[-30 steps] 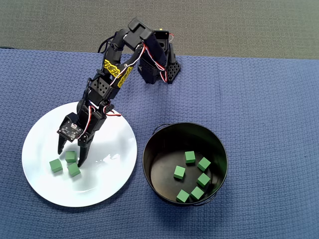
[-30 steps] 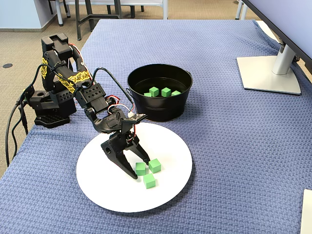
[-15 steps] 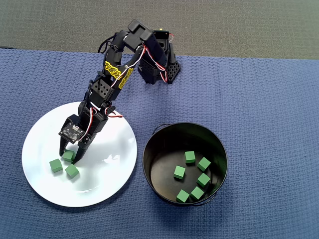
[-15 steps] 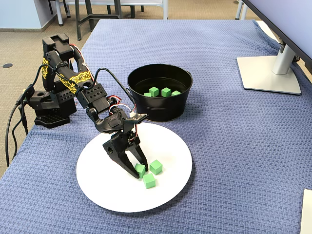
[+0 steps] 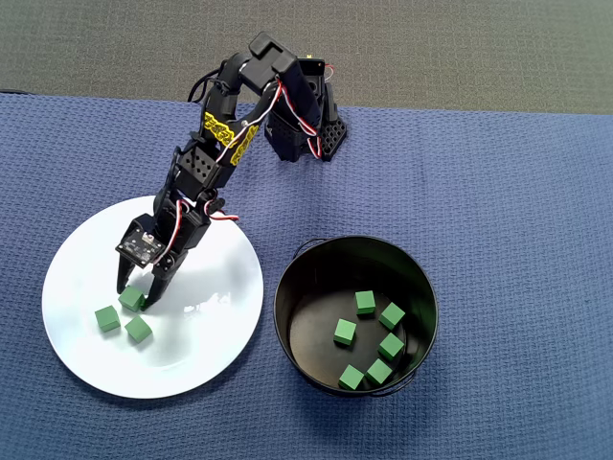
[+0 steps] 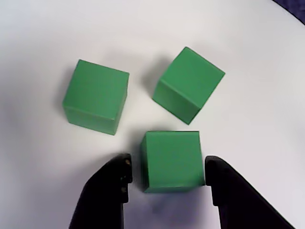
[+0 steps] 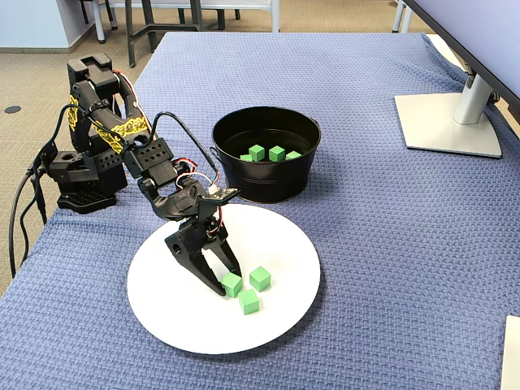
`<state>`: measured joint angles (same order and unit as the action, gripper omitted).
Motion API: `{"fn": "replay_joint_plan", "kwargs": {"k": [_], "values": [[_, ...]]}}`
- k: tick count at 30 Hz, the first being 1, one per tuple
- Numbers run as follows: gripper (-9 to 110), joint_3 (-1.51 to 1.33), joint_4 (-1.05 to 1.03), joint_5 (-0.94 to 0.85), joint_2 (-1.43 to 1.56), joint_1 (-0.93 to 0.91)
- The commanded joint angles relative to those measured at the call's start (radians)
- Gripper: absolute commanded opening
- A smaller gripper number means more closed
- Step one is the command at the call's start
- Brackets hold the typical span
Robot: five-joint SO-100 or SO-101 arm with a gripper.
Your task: Pick up the green cubes from the white plate and place them in the black recipient
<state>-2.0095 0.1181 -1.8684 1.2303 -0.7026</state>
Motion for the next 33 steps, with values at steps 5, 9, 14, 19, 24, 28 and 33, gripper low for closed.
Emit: {"fn": "replay_joint_plan", "kwargs": {"k": [5, 9, 14, 19, 24, 28, 33], "values": [[11, 0.002, 0.018, 0.012, 0.034, 0.020], [11, 0.018, 0.018, 0.014, 0.012, 0.018], [11, 0.041, 0.023, 0.017, -0.014, 0.017], [12, 0.057, 0.035, 0.018, -0.034, 0.012], [6, 0.048, 0.035, 0.029, -0.025, 0.012], [8, 0.032, 0.035, 0.028, -0.015, 0.012], [7, 0.020, 0.037, 0.026, -0.014, 0.011]]}}
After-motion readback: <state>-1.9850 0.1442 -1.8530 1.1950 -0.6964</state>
